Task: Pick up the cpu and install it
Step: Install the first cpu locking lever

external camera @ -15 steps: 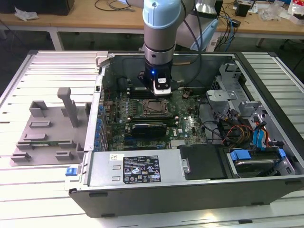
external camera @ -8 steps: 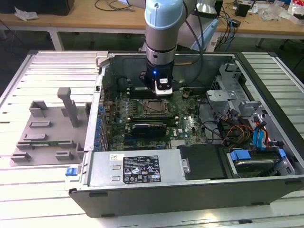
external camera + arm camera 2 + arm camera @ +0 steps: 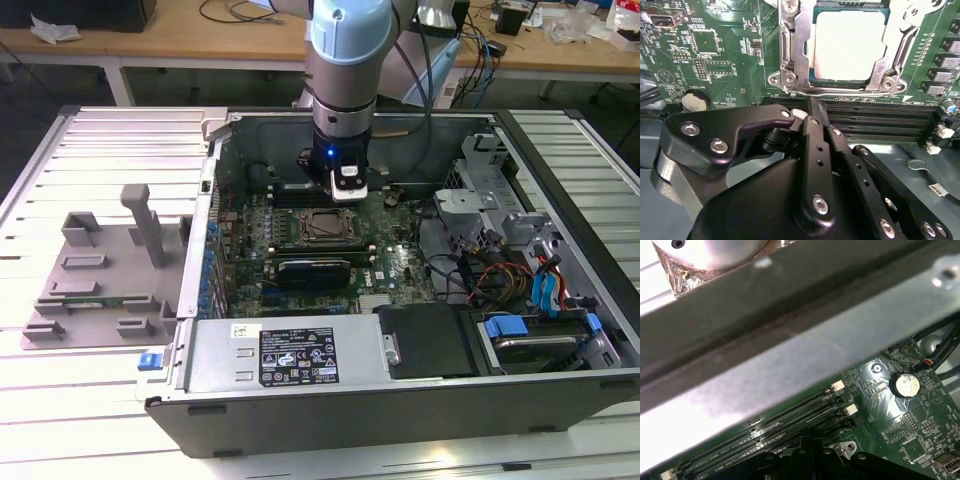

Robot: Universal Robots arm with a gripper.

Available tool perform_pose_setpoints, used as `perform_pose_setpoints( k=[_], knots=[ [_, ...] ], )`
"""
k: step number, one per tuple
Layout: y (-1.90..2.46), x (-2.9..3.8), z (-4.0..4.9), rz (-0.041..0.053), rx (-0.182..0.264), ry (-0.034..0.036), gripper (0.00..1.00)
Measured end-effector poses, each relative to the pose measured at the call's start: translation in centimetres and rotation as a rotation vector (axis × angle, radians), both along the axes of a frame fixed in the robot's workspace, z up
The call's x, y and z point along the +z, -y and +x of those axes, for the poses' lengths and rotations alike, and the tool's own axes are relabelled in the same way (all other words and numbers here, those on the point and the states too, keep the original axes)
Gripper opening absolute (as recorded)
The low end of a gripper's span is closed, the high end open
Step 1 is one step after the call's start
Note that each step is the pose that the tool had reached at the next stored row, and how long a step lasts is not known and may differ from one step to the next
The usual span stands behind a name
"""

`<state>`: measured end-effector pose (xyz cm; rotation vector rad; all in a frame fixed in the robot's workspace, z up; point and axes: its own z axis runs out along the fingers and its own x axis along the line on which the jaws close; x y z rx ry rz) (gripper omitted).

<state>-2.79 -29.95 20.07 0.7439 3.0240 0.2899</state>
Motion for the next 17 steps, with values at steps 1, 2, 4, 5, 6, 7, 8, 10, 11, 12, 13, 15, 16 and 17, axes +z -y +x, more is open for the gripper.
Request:
perform_pose_setpoints(
  k=[1, 2, 4, 5, 6, 7, 8, 10, 11, 12, 13, 15, 16, 17],
  knots=[
    [0.04, 0.00, 0.02, -0.0002, 0.000, -0.0001, 0.11],
    [0.11, 0.00, 0.05, -0.0002, 0.000, -0.0001, 0.11],
    [0.16, 0.00, 0.05, -0.0003, 0.000, -0.0001, 0.11],
    [0.19, 0.01, 0.06, -0.0004, 0.000, -0.0001, 0.11],
    [0.25, 0.00, 0.06, -0.0002, 0.000, 0.0000, 0.11],
    [0.28, 0.00, 0.06, -0.0001, 0.000, -0.0001, 0.11],
    [0.32, 0.01, 0.06, -0.0001, 0.000, -0.0001, 0.11],
    [0.41, 0.00, 0.06, 0.0003, 0.000, -0.0001, 0.11],
    [0.53, 0.00, 0.06, 0.0009, 0.000, -0.0001, 0.11],
    [0.62, 0.00, 0.06, 0.0015, 0.000, -0.0001, 0.11],
    [0.67, 0.00, 0.06, 0.0019, 0.000, -0.0001, 0.11],
    [0.75, 0.02, 0.05, 0.0075, 0.000, -0.0003, 0.11],
    [0.75, 0.03, 0.05, 0.0215, 0.000, -0.0004, 0.11],
    [0.79, -0.01, 0.06, 0.0274, 0.000, 0.0006, 0.11]
  ],
)
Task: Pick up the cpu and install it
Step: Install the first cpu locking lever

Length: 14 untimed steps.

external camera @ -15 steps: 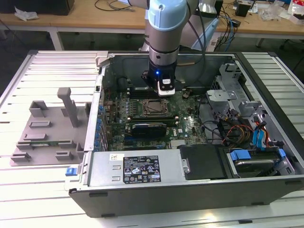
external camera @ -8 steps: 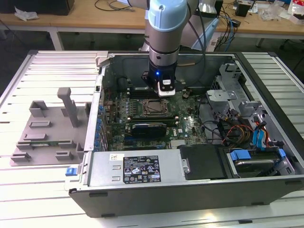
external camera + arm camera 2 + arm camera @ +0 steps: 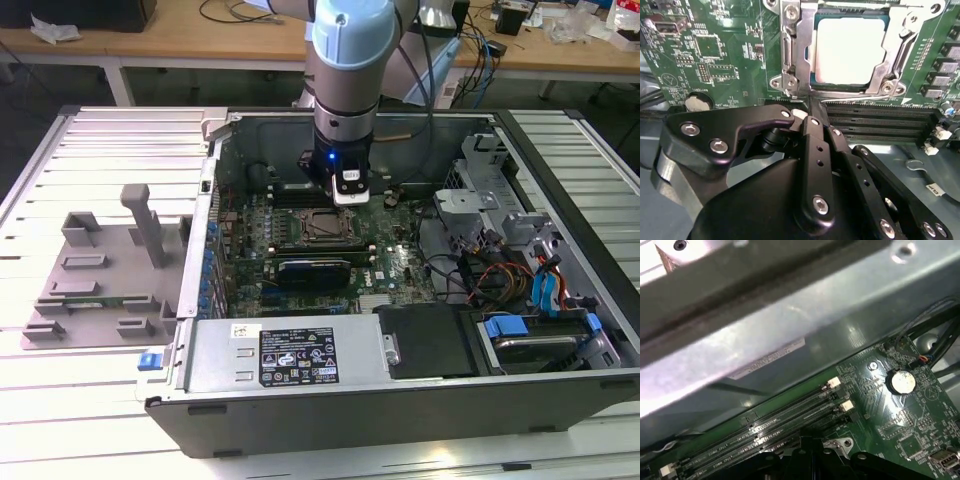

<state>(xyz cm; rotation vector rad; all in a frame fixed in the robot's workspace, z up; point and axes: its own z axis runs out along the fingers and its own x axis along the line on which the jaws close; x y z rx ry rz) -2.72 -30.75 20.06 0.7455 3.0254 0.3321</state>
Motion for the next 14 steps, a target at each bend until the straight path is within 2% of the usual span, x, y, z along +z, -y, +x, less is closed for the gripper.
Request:
perform_pose_setpoints(
  k=[2, 6, 11, 14],
  knots=[
    [0.28, 0.01, -0.01, 0.0008, 0.000, 0.0002, 0.11],
    [0.28, 0.67, -0.01, 0.0067, 0.000, 0.0005, 0.11],
    [0.21, 0.69, -0.11, 0.0065, 0.000, 0.0023, 0.11],
    [0.02, 0.69, -0.57, 0.0066, 0.000, 0.0078, 0.11]
  ],
)
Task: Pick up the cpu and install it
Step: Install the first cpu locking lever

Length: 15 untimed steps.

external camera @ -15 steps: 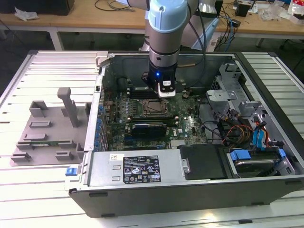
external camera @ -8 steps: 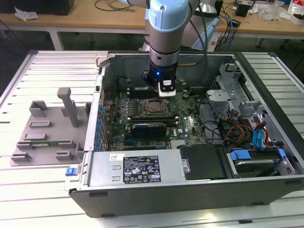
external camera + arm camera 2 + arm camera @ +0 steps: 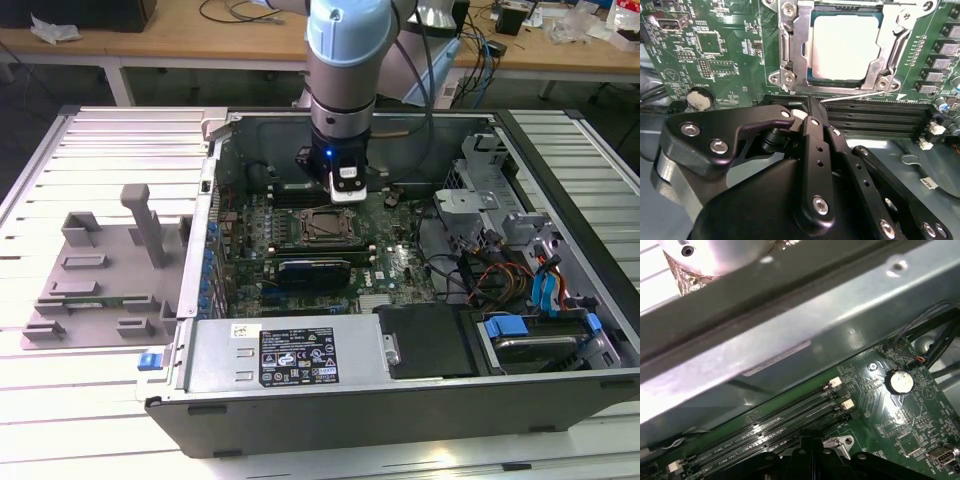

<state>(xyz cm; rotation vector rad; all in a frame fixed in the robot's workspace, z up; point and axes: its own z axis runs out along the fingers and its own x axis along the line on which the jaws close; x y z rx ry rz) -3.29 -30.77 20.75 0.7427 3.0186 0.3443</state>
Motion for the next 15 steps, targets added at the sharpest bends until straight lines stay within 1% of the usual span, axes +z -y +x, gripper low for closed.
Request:
perform_pose_setpoints(
  k=[4, 5, 7, 9, 15],
  knots=[
    [-0.16, -0.01, -0.43, 0.0002, 0.000, 0.0069, 0.11],
    [-0.24, -0.02, -0.52, 0.0001, 0.000, 0.0097, 0.11],
    [-0.28, -0.03, -0.57, 0.0001, 0.000, 0.0130, 0.11],
    [-0.30, -0.12, -0.58, -0.0011, 0.000, 0.0185, 0.11],
    [-0.29, -0.48, -0.58, -0.0084, 0.000, 0.0241, 0.11]
  ],
)
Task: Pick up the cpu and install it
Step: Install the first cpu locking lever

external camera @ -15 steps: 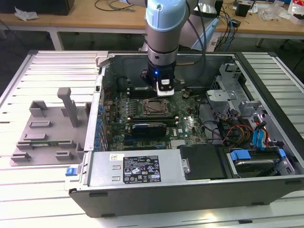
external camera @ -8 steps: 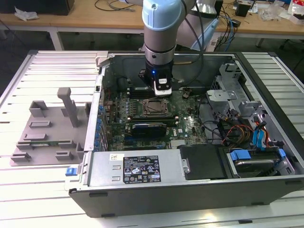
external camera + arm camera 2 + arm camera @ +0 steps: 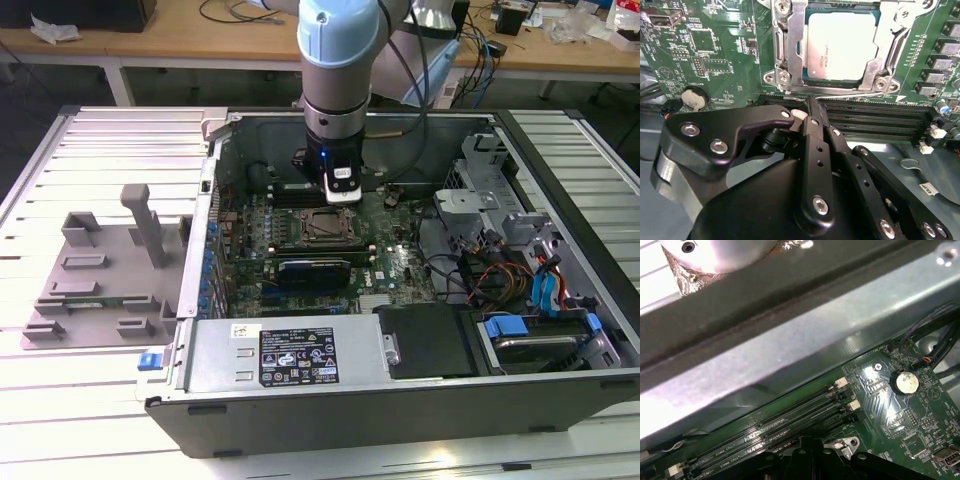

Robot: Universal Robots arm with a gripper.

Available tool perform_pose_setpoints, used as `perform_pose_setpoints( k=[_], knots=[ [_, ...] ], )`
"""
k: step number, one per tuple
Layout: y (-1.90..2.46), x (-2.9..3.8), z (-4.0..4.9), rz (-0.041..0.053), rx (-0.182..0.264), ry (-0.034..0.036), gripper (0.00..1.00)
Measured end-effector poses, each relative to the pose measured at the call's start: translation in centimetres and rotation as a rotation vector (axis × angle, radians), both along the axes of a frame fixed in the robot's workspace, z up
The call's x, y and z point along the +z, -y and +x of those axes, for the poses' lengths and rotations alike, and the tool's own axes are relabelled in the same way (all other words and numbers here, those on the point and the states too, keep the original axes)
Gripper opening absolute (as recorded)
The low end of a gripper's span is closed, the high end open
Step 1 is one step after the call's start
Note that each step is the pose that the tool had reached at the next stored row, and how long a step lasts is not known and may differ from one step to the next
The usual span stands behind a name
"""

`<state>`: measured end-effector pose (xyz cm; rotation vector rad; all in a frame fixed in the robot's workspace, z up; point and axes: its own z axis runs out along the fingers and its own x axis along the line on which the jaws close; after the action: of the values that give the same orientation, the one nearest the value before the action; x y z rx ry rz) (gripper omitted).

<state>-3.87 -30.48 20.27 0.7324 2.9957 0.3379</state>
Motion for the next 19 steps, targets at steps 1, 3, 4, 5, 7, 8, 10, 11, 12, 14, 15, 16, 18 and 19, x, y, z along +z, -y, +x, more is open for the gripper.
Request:
perform_pose_setpoints(
  k=[1, 3, 4, 5, 7, 8, 10, 11, 12, 14, 15, 16, 18, 19],
  knots=[
    [0.00, -0.06, 0.00, -0.0010, 0.000, 0.0009, 0.11],
    [0.03, -0.17, 0.00, -0.0039, 0.000, 0.0022, 0.11],
    [0.05, -0.21, -0.01, -0.0053, 0.000, 0.0026, 0.11],
    [0.08, -0.29, -0.01, -0.0075, 0.000, 0.0035, 0.11],
    [0.09, -0.45, 0.01, -0.0083, 0.000, 0.0054, 0.11],
    [0.12, -0.46, 0.01, -0.0106, 0.000, 0.0058, 0.11],
    [0.14, -0.45, -0.01, -0.0073, 0.000, 0.0069, 0.11],
    [0.14, -0.36, -0.01, -0.0014, 0.000, 0.0072, 0.11],
    [0.12, -0.09, 0.00, 0.0000, 0.000, 0.0076, 0.11],
    [0.13, 1.32, 0.00, -0.0006, 0.000, 0.0072, 0.11],
    [0.13, 2.16, 0.00, -0.0008, 0.000, 0.0072, 0.11],
    [0.13, 2.56, 0.00, -0.0017, 0.000, 0.0073, 0.11],
    [0.15, 2.80, 0.00, -0.0104, 0.000, 0.0073, 0.11],
    [0.20, 2.83, 0.00, -0.0203, 0.000, 0.0072, 0.11]
  ],
)
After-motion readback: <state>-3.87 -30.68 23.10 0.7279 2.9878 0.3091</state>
